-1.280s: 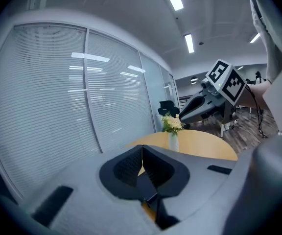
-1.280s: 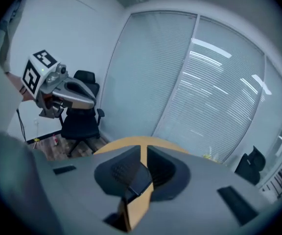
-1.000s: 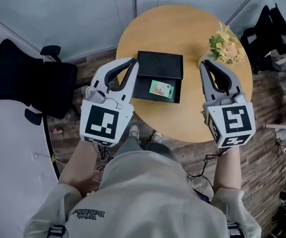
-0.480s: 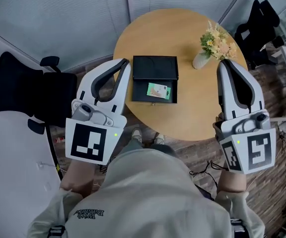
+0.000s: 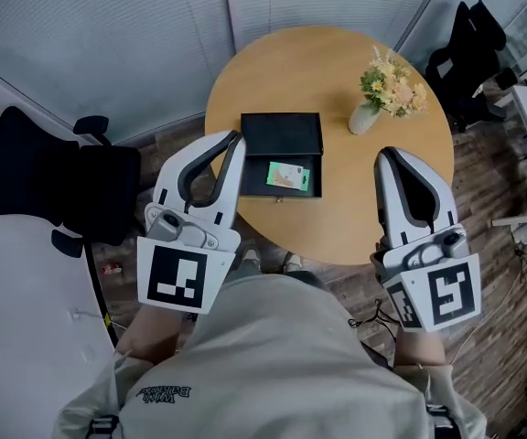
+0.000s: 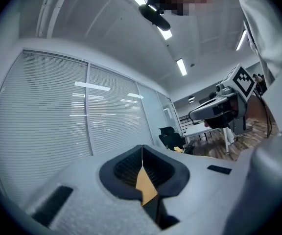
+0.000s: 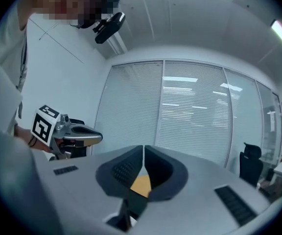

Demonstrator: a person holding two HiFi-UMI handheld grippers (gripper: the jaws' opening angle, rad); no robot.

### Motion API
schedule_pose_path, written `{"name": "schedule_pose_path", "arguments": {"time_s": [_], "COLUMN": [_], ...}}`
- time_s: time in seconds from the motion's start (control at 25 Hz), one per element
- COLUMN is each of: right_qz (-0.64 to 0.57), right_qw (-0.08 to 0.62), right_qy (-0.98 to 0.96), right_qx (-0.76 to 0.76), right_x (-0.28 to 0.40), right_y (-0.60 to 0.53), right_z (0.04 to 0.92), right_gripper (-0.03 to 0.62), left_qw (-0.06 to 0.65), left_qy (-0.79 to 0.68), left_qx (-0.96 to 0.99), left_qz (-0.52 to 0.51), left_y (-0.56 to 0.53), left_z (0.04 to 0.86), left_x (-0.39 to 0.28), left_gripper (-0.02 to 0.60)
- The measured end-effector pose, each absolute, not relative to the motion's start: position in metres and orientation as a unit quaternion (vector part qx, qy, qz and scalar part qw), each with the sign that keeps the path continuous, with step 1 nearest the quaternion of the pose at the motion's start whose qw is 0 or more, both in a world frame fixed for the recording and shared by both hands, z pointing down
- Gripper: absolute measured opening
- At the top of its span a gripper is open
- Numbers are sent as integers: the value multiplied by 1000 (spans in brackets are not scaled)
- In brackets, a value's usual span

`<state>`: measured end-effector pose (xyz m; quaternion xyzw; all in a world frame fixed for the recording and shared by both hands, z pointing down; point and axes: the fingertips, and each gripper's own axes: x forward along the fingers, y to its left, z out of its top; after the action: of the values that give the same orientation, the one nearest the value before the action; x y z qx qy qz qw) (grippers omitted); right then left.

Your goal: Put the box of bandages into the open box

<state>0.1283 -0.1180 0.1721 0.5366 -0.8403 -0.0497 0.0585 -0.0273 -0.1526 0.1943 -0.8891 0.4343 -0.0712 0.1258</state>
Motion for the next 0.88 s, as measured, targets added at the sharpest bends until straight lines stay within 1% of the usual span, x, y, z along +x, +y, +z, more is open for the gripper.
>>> {"name": "schedule_pose_path", "arguments": {"time_s": [0.2,0.88], "right_qz": [-26,-64], "right_qw": [54,82], "right_qy": [-840,-839], "right_qx": [539,533], "right_x": [132,130], "right_y": [-120,-129], "right_z": [185,185], "right_gripper": [35,34], "left_qw": [101,96], "left_qy": [428,432], "left_qx": [-895,-894], "left_qz": [-76,-67], "left_y": [-145,-149], "left_z": [209,209], "left_x": [-26,-27], "left_gripper": [23,23]}}
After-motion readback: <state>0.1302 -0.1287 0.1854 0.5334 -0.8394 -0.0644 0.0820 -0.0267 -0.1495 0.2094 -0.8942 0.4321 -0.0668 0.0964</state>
